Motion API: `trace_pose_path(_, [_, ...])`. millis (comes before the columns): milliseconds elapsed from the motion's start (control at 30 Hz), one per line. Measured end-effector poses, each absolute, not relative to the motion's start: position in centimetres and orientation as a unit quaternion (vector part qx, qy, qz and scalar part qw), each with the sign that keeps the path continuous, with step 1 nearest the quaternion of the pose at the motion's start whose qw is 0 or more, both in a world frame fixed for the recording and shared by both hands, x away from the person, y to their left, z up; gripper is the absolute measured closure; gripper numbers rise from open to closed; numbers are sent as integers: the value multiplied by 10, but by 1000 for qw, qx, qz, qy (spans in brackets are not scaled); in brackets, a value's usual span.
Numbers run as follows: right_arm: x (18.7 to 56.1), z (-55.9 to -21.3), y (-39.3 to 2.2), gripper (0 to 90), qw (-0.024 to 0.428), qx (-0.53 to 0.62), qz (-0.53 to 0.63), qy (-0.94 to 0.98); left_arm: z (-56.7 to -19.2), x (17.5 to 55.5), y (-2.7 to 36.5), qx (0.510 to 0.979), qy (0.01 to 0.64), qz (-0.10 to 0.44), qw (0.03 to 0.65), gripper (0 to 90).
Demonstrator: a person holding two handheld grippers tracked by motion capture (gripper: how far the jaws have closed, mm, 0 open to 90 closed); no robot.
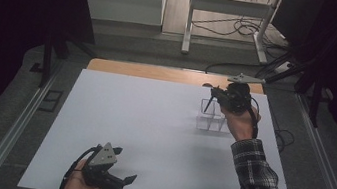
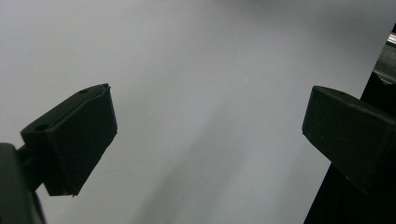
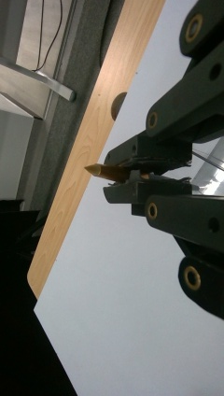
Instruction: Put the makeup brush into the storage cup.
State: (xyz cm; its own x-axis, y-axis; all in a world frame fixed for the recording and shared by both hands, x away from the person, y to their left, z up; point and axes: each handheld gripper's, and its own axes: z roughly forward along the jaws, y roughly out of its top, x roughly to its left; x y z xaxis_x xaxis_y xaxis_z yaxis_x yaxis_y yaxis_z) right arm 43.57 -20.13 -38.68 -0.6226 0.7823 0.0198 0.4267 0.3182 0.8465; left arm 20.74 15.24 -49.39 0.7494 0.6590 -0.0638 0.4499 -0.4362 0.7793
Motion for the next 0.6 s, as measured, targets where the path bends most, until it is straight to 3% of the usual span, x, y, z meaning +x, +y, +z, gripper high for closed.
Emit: trace_pose_path(600, [437,-411,-199,827,195,389,431,791,-494,206,150,843,324,127,410,45])
